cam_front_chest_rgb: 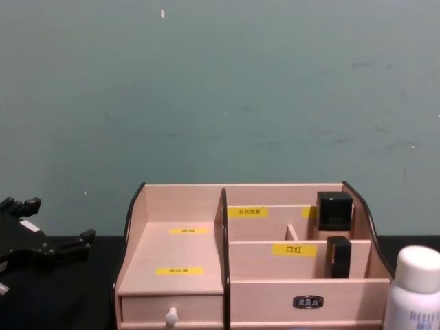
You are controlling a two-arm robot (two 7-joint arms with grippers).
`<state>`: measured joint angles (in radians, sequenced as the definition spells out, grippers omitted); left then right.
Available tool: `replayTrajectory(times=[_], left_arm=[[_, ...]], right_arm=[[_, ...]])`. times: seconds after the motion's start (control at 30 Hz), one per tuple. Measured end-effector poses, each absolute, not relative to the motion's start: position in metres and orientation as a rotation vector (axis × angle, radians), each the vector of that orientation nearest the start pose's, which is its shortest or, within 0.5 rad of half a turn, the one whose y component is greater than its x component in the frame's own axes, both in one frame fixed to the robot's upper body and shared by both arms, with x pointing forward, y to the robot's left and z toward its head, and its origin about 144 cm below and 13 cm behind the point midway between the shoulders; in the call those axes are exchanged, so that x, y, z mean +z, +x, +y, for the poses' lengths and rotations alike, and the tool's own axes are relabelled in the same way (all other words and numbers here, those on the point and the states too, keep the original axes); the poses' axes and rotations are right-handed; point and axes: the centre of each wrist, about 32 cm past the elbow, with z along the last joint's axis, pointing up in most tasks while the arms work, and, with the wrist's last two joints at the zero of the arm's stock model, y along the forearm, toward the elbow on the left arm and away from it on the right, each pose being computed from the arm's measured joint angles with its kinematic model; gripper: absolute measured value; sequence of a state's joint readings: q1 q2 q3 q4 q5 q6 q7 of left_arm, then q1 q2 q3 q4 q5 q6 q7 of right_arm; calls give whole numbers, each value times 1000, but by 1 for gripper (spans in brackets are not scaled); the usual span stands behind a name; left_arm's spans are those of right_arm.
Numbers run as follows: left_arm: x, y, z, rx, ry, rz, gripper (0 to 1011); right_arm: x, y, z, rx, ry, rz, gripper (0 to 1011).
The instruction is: Pick up the facial cleanser and watermelon frost from the table and place them into the tiered storage box.
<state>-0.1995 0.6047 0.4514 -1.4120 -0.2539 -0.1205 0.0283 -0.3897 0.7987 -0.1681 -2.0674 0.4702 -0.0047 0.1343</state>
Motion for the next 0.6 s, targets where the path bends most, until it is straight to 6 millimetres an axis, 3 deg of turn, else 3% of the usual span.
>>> replayTrajectory(times=[0.6], left_arm=[[1140,489,310,1248,304,-285,1001]], right_arm=[[1173,357,-298,-979,-242,26,1000]])
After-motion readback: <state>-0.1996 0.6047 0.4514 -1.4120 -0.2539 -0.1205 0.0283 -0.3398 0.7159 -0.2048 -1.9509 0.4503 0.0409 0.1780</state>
